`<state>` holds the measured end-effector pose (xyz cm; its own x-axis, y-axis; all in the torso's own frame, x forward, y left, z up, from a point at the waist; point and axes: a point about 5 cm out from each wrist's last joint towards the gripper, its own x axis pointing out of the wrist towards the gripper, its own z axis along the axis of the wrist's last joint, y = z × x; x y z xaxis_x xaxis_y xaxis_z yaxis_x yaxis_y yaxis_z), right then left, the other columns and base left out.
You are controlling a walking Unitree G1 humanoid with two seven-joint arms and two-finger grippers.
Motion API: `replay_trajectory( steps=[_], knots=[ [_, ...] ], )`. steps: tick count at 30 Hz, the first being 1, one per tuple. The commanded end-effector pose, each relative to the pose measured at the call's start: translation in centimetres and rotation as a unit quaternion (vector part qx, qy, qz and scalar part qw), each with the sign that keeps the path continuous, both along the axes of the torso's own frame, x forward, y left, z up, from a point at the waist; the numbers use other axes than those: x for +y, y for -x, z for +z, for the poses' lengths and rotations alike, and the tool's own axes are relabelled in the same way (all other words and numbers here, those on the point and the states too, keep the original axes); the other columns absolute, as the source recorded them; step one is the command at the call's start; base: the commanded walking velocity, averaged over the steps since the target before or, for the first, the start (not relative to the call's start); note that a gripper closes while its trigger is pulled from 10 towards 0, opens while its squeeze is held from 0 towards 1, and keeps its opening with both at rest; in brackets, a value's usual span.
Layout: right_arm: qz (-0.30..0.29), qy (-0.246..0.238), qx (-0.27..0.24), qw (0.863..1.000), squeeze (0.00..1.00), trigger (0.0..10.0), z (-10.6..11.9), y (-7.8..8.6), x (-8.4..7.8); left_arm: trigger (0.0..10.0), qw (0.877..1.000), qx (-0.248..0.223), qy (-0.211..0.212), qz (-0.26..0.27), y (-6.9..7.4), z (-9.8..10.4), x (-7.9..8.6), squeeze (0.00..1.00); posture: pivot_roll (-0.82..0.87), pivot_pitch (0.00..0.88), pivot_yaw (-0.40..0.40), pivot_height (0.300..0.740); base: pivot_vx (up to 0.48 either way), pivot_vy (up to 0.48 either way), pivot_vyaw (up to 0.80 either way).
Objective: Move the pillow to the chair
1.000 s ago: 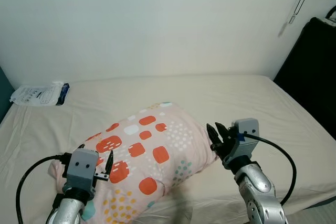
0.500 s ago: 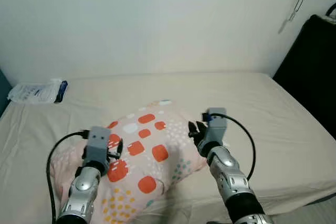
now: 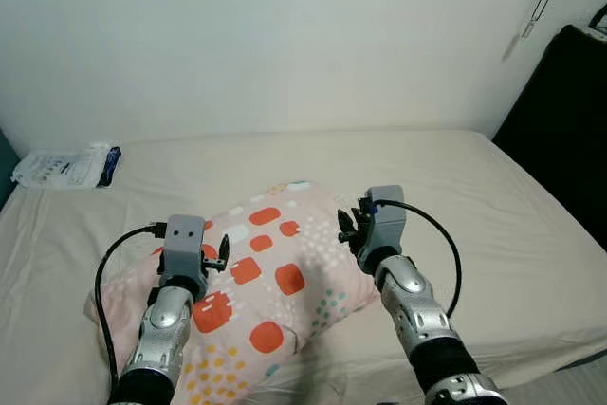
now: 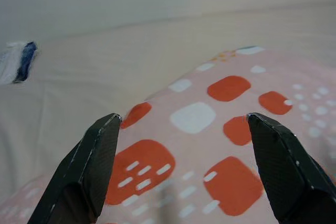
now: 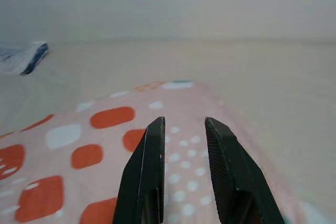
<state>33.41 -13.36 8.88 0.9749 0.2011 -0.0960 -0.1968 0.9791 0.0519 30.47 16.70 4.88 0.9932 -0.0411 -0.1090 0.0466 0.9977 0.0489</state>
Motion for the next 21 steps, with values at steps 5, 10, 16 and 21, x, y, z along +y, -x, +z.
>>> replay_trajectory(
  steps=[5,10,16,21],
  knots=[
    [-0.032,-0.012,-0.047,0.998,0.00,10.0,2.0,1.4,-2.1,10.0,0.997,0.005,-0.031,-0.066,-0.9,-0.1,-2.2,0.00,0.09,0.000,-0.093,0.740,0.000,0.000,0.00],
    [-0.019,-0.008,-0.035,0.999,0.00,10.0,0.9,5.2,-2.5,10.0,0.997,0.012,-0.024,-0.071,-2.5,1.0,-2.4,0.00,0.06,0.000,-0.053,0.740,0.000,0.000,0.00],
    [-0.026,-0.005,-0.015,1.000,0.00,10.0,-0.5,6.0,-2.2,10.0,0.996,0.009,-0.032,-0.084,-2.9,1.4,-2.7,0.00,0.05,0.000,-0.038,0.740,0.000,0.000,0.00],
    [-0.023,0.001,0.006,1.000,0.00,10.0,-0.7,4.7,-1.6,10.0,0.996,-0.006,-0.043,-0.080,-1.6,0.4,-2.2,0.00,0.05,0.000,-0.047,0.740,0.000,0.000,0.00]
  ],
)
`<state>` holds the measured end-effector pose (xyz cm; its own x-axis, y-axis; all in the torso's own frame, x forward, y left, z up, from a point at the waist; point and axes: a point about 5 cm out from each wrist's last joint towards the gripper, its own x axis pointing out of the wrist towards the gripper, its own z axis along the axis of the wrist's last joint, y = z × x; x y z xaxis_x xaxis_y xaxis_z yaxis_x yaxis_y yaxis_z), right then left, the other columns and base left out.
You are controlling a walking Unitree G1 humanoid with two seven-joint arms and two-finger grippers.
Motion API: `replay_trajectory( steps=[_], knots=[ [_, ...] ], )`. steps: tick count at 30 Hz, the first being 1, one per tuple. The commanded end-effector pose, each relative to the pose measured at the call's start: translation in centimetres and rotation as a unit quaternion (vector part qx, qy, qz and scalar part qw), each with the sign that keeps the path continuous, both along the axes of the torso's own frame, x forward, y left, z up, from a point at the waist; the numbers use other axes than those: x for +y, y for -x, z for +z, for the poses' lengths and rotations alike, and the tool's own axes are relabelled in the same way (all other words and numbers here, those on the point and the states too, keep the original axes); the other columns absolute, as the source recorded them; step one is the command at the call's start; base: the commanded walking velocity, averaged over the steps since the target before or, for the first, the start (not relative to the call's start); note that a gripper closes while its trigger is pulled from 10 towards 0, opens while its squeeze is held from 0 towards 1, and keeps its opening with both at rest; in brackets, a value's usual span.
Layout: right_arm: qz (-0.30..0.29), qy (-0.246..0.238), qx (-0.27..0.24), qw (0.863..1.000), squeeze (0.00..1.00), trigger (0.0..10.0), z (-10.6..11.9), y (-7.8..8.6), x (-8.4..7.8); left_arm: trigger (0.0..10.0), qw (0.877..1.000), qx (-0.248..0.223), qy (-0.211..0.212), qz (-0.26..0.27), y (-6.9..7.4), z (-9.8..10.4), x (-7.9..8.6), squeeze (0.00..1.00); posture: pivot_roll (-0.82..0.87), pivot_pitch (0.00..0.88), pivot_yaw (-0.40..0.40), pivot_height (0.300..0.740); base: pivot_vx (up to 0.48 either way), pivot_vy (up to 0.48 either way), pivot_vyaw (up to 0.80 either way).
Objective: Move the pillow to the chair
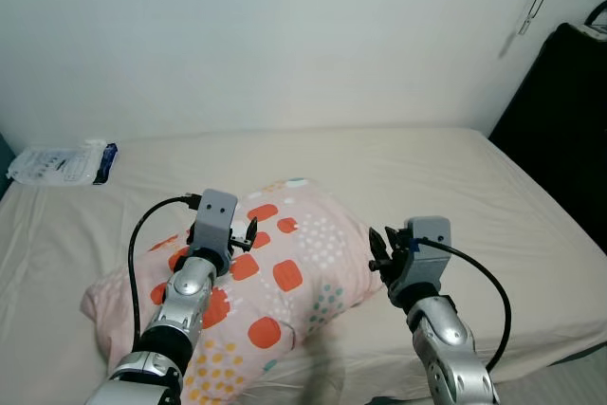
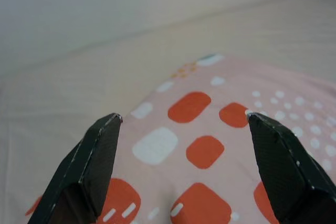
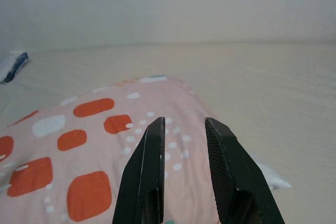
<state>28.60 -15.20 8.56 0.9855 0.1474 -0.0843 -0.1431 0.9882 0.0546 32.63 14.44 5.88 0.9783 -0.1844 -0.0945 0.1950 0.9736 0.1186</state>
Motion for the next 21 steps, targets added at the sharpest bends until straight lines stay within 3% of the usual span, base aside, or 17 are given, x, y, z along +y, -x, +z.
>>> replay_trajectory(
  steps=[1,8,10,12,15,16,21],
  knots=[
    [0.012,0.006,0.013,1.000,0.00,10.0,-0.3,-0.4,0.5,10.0,1.000,0.000,-0.012,-0.001,1.0,-0.8,0.4,0.00,0.05,0.000,-0.047,0.740,0.000,0.000,0.00],
    [0.039,0.009,0.013,0.999,0.00,10.0,0.1,-1.8,0.9,10.0,0.999,-0.029,-0.003,0.032,3.3,-1.2,3.0,0.00,0.10,0.000,-0.097,0.740,0.000,0.000,0.00],
    [0.012,-0.015,0.014,1.000,0.00,10.0,0.5,-2.7,0.4,10.0,0.998,-0.034,-0.004,0.053,4.6,-1.6,4.0,0.00,0.13,0.000,-0.130,0.740,0.000,0.000,0.00],
    [0.002,-0.022,0.013,1.000,0.00,10.0,0.6,-3.0,0.2,10.0,0.997,-0.035,-0.004,0.062,5.1,-1.8,4.3,0.00,0.13,0.000,-0.130,0.740,0.000,0.000,0.00],
    [-0.028,-0.031,0.002,0.999,0.00,10.0,0.8,-2.8,-0.3,10.0,0.994,-0.043,0.006,0.099,5.4,-1.7,4.7,0.00,0.13,0.000,-0.127,0.740,0.000,0.000,0.00],
    [-0.080,-0.033,-0.013,0.996,0.00,10.0,0.5,-1.8,-1.3,10.0,0.989,-0.054,0.005,0.137,5.3,-1.5,5.2,0.00,0.11,0.000,-0.106,0.740,0.000,0.000,0.00],
    [-0.119,-0.028,-0.022,0.992,0.00,10.0,0.2,-1.1,-2.3,10.0,0.985,-0.057,0.007,0.164,5.5,-1.3,5.8,0.00,0.10,0.000,-0.089,0.740,0.000,0.000,0.00]
  ],
)
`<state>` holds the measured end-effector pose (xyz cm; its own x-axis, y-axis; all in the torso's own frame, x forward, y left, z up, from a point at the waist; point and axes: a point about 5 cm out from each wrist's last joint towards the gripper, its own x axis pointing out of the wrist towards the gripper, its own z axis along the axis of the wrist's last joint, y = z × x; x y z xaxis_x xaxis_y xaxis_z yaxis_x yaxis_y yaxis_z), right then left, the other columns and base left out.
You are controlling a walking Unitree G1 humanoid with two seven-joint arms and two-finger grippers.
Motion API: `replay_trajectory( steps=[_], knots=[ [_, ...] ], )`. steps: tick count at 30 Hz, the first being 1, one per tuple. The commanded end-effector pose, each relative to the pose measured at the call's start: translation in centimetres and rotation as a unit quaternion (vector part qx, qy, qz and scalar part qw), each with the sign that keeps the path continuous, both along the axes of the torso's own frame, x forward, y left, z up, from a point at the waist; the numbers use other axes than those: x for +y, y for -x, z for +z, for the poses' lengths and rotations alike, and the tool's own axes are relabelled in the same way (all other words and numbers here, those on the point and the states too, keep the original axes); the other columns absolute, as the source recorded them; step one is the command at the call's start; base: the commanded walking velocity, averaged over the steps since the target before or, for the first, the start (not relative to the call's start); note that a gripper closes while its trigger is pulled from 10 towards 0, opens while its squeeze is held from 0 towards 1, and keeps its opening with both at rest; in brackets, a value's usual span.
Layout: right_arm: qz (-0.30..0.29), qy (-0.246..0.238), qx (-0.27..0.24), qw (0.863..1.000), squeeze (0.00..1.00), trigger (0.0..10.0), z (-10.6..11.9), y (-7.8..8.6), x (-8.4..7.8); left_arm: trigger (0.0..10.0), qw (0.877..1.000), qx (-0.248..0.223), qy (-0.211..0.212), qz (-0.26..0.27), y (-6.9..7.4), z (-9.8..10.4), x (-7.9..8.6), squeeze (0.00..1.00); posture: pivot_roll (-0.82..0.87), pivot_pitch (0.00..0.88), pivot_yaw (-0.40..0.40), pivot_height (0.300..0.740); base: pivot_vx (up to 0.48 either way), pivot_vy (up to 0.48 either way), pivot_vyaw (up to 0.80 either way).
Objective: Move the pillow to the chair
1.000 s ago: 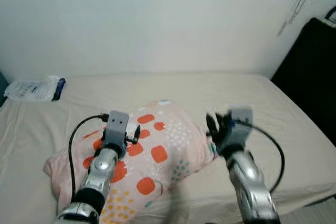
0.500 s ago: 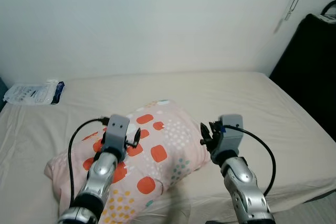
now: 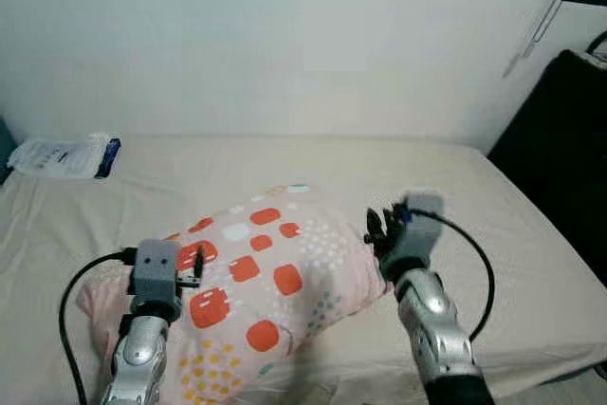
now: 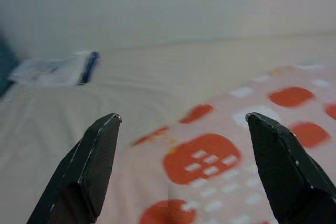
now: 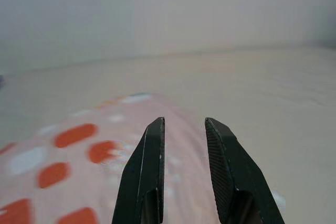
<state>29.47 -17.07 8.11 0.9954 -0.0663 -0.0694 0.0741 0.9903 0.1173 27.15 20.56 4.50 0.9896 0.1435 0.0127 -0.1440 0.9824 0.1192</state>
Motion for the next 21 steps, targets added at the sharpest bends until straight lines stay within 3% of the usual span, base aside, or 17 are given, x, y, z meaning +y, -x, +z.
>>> replay_trajectory(
  steps=[1,4,10,12,14,15,17,18,19,21],
  knots=[
    [-0.023,0.009,-0.019,1.000,0.00,10.0,0.6,0.0,-0.8,10.0,1.000,-0.005,0.007,0.011,0.1,0.1,0.1,0.00,0.09,0.000,-0.080,0.740,0.000,0.000,0.00],
    [-0.081,0.030,-0.021,0.996,0.00,10.0,0.4,0.7,-2.9,10.0,0.999,0.004,0.017,0.049,0.4,0.1,1.7,0.00,0.08,0.000,-0.067,0.740,0.000,0.000,0.00],
    [-0.087,0.033,-0.015,0.996,0.00,10.0,0.2,0.5,-3.4,10.0,1.000,-0.005,0.016,0.024,-0.1,0.7,1.1,0.00,0.08,0.000,-0.063,0.740,0.000,0.000,0.00],
    [-0.038,0.027,-0.003,0.999,0.00,10.0,0.0,-0.2,-2.1,10.0,1.000,-0.015,0.015,-0.023,-0.7,1.1,-0.7,0.00,0.07,0.000,-0.053,0.740,0.000,0.000,0.00],
    [-0.015,0.025,0.003,1.000,0.00,10.0,-0.1,-0.4,-1.5,10.0,0.999,-0.019,0.015,-0.045,-0.9,1.2,-1.4,0.00,0.07,0.000,-0.053,0.740,0.000,0.000,0.00],
    [0.049,0.029,0.032,0.998,0.00,10.0,-0.8,-0.6,0.1,10.0,0.994,-0.024,0.032,-0.100,-0.9,1.4,-3.0,0.00,0.06,0.000,-0.054,0.740,0.000,0.000,0.00],
    [0.049,0.029,0.032,0.998,0.00,10.0,-0.8,-0.6,0.1,10.0,0.994,-0.024,0.032,-0.100,-0.9,1.4,-3.0,0.00,0.06,0.000,-0.054,0.740,0.000,0.000,0.00],
    [0.145,-0.013,0.061,0.988,0.00,10.0,-1.3,-0.4,3.0,10.0,0.981,-0.030,0.070,-0.180,-0.6,1.7,-5.3,0.00,0.06,0.000,-0.054,0.740,0.000,0.000,0.00],
    [0.170,-0.033,0.055,0.983,0.00,10.0,-1.0,-0.4,3.9,10.0,0.978,-0.030,0.081,-0.190,-0.5,1.7,-5.5,0.00,0.06,0.000,-0.056,0.740,0.000,0.000,0.00],
    [0.174,-0.041,0.046,0.983,0.00,10.0,-0.7,-0.4,4.1,10.0,0.979,-0.028,0.086,-0.184,-0.5,1.7,-5.4,0.00,0.06,0.000,-0.057,0.740,0.000,0.000,0.00]
  ],
)
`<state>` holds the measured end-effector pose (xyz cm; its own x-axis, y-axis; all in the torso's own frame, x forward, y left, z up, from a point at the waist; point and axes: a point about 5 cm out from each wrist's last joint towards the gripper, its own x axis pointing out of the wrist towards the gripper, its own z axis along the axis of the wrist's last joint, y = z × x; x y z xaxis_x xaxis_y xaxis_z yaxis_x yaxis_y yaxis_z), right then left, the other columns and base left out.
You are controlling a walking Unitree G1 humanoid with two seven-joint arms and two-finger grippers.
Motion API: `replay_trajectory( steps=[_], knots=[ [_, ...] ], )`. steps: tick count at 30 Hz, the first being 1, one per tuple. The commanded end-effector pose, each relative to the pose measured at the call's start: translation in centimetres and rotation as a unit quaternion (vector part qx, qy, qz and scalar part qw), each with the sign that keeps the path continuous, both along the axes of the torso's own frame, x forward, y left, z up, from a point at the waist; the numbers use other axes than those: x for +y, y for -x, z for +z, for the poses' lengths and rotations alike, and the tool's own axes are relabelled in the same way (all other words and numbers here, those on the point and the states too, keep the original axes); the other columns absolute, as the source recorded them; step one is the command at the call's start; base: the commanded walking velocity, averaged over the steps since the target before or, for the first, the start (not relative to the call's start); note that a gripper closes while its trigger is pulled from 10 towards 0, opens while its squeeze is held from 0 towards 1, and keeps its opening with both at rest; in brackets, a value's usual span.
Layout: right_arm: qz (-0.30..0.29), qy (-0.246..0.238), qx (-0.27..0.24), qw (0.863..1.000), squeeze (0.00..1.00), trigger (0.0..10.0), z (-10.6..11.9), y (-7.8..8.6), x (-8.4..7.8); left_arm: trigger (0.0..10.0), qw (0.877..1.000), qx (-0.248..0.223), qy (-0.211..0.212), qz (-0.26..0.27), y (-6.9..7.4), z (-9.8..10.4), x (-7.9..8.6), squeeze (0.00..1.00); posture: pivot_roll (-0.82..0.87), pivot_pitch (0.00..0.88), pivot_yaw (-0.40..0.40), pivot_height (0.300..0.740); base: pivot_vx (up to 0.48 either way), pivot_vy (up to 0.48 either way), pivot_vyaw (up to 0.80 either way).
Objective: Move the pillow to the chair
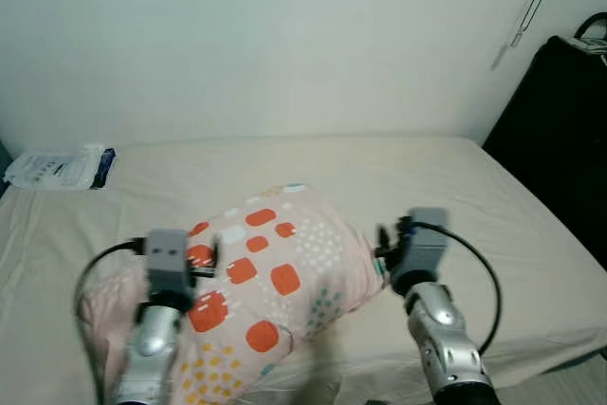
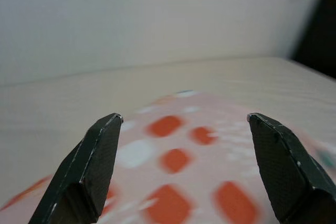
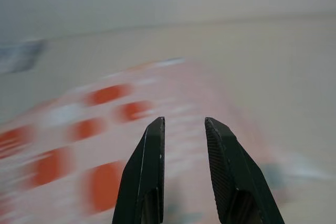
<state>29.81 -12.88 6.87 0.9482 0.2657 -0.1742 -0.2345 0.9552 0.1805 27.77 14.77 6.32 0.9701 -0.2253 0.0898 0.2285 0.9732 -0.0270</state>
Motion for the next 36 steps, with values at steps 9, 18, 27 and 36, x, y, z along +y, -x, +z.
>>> replay_trajectory(
  steps=[9,18,27,36],
  knots=[
    [0.035,-0.083,-0.040,0.995,0.00,10.0,2.1,-0.6,0.7,10.0,0.998,0.009,0.047,0.029,-0.2,0.4,1.5,0.00,0.08,0.000,-0.078,0.740,0.000,0.000,0.00],
    [0.208,-0.208,-0.075,0.953,0.00,10.0,5.0,0.7,4.0,10.0,0.995,-0.003,0.102,0.005,-0.8,1.6,1.1,0.00,0.08,0.000,-0.086,0.740,0.000,0.000,0.00],
    [0.326,-0.336,-0.077,0.880,0.00,10.0,7.5,2.6,5.6,10.0,0.987,0.003,0.159,-0.027,-1.9,2.9,-1.0,0.00,0.08,0.000,-0.077,0.740,0.000,0.000,0.00],
    [0.362,-0.405,-0.067,0.837,0.00,10.0,8.3,3.2,5.4,10.0,0.961,0.017,0.256,-0.107,-1.7,4.5,-2.7,0.00,0.08,0.000,-0.072,0.740,0.000,0.000,0.00]
  ],
)
